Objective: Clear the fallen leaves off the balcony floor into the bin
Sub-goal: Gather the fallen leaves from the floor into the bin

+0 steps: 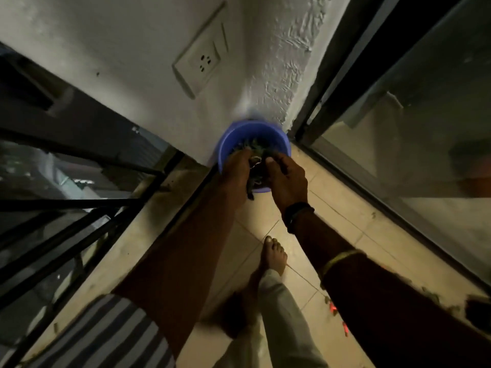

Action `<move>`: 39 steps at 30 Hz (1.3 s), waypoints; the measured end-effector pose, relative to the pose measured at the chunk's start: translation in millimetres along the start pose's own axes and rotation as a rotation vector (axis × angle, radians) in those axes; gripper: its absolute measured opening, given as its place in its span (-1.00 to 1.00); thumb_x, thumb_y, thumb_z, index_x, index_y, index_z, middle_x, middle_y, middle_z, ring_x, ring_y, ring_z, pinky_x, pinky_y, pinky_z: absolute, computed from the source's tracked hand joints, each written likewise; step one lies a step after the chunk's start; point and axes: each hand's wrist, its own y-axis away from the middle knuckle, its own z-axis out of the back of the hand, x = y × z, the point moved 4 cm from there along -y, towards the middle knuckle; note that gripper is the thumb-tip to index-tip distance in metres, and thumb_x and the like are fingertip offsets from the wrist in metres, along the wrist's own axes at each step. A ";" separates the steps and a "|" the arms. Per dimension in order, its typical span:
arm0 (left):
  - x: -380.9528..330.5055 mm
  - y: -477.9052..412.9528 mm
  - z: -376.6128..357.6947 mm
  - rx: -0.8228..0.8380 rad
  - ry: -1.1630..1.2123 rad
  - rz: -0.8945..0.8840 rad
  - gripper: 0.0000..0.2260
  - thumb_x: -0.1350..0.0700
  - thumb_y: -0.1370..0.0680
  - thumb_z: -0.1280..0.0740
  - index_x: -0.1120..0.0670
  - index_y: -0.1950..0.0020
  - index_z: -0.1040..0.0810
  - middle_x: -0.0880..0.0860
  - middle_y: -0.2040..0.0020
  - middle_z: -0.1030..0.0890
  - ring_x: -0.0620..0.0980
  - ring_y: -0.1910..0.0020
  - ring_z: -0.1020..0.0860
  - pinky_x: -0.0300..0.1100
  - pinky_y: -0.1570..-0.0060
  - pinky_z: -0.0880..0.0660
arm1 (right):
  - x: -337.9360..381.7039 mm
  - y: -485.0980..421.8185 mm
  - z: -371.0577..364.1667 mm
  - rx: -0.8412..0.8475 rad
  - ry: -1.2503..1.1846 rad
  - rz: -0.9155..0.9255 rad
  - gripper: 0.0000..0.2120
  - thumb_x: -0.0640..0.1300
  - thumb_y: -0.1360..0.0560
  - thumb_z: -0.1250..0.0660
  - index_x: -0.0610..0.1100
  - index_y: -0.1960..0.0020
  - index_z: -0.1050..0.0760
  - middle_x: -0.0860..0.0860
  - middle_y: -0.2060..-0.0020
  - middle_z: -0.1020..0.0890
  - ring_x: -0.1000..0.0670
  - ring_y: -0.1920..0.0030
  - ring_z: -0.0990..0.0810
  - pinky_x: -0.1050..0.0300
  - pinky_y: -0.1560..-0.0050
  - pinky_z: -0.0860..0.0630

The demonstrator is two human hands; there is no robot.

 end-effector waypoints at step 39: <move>224.6 289.1 -101.0 0.556 -0.714 -0.084 -0.92 0.15 -0.60 -0.30 0.09 0.03 -0.58 0.06 0.19 -0.60 -0.05 0.29 -0.53 -0.23 0.36 -0.39 | -124.8 352.5 227.2 -1.133 -0.879 -0.244 -0.87 -0.35 -0.47 -0.43 -0.19 0.01 -0.61 -0.07 0.26 -0.60 -0.09 0.21 -0.61 0.10 0.29 -0.60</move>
